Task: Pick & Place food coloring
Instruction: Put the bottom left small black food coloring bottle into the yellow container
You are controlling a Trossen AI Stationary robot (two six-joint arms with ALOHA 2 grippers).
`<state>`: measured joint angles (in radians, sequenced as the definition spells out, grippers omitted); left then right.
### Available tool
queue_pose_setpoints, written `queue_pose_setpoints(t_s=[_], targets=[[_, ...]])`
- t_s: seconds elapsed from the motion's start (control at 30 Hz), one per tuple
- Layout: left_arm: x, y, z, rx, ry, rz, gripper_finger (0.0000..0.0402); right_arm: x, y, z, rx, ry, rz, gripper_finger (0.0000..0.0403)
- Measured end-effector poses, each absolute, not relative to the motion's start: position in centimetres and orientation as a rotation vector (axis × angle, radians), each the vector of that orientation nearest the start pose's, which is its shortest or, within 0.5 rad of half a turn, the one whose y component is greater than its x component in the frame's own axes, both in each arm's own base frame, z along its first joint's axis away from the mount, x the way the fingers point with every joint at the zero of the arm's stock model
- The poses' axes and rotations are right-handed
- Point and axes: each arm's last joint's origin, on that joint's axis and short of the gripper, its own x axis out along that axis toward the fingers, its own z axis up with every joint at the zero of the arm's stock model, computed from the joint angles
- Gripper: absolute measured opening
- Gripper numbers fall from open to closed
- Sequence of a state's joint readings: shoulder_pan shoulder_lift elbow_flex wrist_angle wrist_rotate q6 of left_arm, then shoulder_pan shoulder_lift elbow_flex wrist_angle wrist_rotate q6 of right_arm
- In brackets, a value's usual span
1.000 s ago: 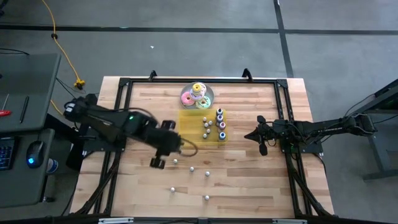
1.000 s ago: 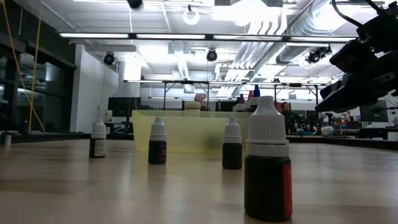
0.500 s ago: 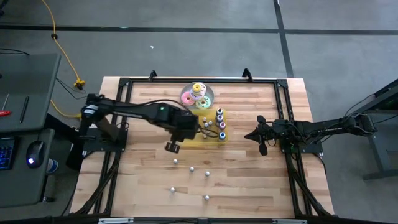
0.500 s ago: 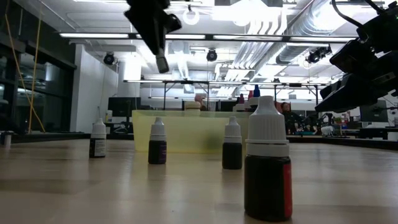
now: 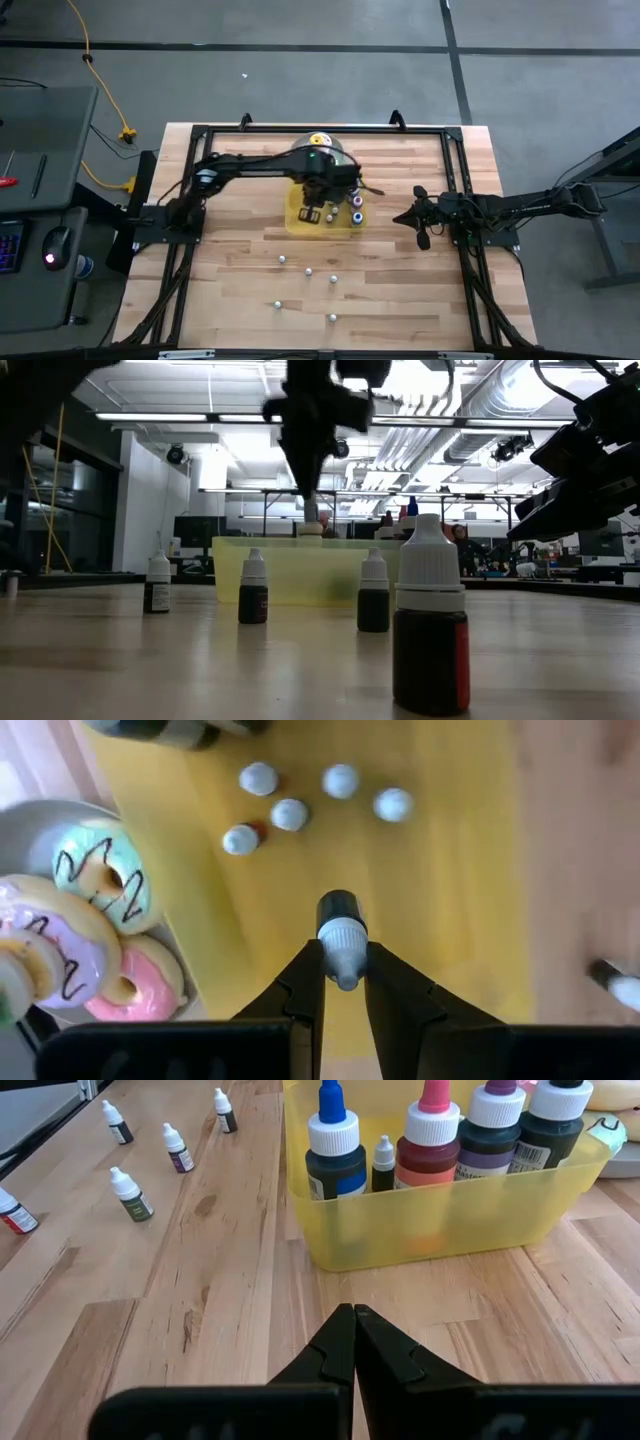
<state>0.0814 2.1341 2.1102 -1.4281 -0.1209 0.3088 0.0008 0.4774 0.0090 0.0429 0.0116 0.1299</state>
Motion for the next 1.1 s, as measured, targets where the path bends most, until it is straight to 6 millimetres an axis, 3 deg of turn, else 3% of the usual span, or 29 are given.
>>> queue_pose_setpoints(t_s=[0.27, 0.63, 1.1], targets=[[44.0, 6.5, 24.4, 0.224, 1.534, -0.018, 0.0050, 11.9, 0.0, 12.8, 0.125, 0.423, -0.039, 0.0000], [45.2, 6.7, 21.4, 0.122, 1.556, -0.013, 0.0050, 12.0, 0.0, 12.8, 0.125, 0.419, -0.038, 0.0000], [45.7, 6.7, 21.2, 0.098, 1.514, -0.029, 0.0050, 12.0, 0.0, 12.8, 0.125, 0.419, -0.038, 0.0000]])
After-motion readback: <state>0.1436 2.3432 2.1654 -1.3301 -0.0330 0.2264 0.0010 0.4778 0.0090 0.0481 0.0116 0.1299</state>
